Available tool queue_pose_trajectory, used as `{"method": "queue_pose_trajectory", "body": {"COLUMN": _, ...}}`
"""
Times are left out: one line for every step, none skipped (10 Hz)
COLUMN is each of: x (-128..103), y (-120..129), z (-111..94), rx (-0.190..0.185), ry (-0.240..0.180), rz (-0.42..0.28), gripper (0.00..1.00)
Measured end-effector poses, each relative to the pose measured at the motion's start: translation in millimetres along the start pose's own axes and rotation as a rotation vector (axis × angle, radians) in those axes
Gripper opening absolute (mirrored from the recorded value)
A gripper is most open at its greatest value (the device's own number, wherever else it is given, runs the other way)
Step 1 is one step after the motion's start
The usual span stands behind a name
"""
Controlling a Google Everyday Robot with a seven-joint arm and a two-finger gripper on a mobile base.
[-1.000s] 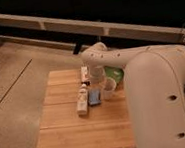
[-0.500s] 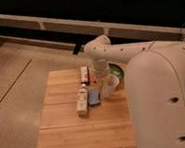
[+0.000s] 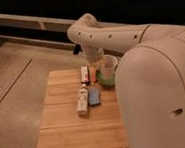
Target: Place the ceramic cup in the ceramic bowl
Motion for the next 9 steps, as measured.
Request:
{"method": "queue_pose_trajectory", "body": {"x": -1.8, "y": -14.6, "z": -4.9, "rx": 0.020, "ry": 0.002, "rz": 0.021, "gripper": 0.00}}
{"method": "queue_pose_trajectory", "body": {"x": -1.5, "y": -19.1, "z": -4.6, "rx": 0.024, "ry": 0.004, "rz": 0.026, "gripper": 0.00}}
{"method": "queue_pose_trajectory", "body": {"x": -1.7, "y": -18.0, "z": -5.0, "rx": 0.023, "ry": 0.004, "rz": 0.023, "gripper": 0.00}}
{"method": "queue_pose_trajectory", "body": {"x": -2.1, "y": -15.6, "z": -5.3, "rx": 0.022, "ry": 0.003, "rz": 0.019, "gripper": 0.00}}
{"method": "queue_pose_trajectory", "body": {"x": -2.2, "y": -15.2, "z": -5.0, "rx": 0.025, "ry": 0.002, "rz": 0.017, "gripper": 0.00}}
{"method": "queue_pose_trajectory", "body": {"x": -2.7, "y": -16.5, "z": -4.4, "rx": 0.031, "ry": 0.000, "rz": 0.015, "gripper": 0.00}}
{"method": "queue_pose_trajectory", "body": {"x": -10.0, "y": -19.7, "z": -0.6, "rx": 0.056, "ry": -0.019, "rz": 0.009, "gripper": 0.00}}
{"method": "queue_pose_trajectory", "body": {"x": -22.7, "y": -23.0, "z": 3.1, "rx": 0.073, "ry": -0.053, "rz": 0.007, "gripper": 0.00}}
{"method": "queue_pose_trajectory", "body": {"x": -34.3, "y": -31.8, "z": 8.2, "rx": 0.094, "ry": -0.083, "rz": 0.001, "gripper": 0.00}}
